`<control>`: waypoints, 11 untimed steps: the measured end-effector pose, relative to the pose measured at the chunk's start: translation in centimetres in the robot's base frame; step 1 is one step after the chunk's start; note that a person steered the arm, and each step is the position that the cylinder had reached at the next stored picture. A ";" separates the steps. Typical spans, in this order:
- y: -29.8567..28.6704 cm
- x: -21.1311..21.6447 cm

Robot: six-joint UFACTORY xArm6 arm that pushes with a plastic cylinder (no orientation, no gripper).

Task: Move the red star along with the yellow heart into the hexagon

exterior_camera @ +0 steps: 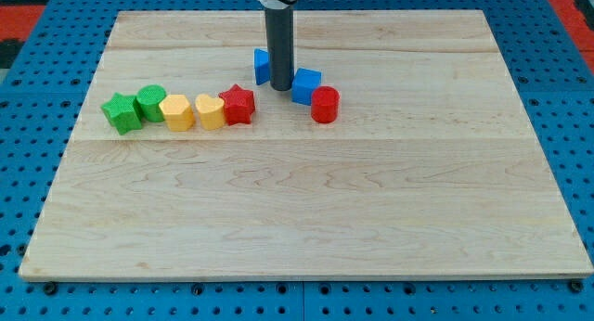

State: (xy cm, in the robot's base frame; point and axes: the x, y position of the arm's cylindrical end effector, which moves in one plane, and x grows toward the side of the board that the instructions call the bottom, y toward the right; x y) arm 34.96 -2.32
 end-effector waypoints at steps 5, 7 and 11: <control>-2.7 5.4; -4.2 7.3; -6.6 5.0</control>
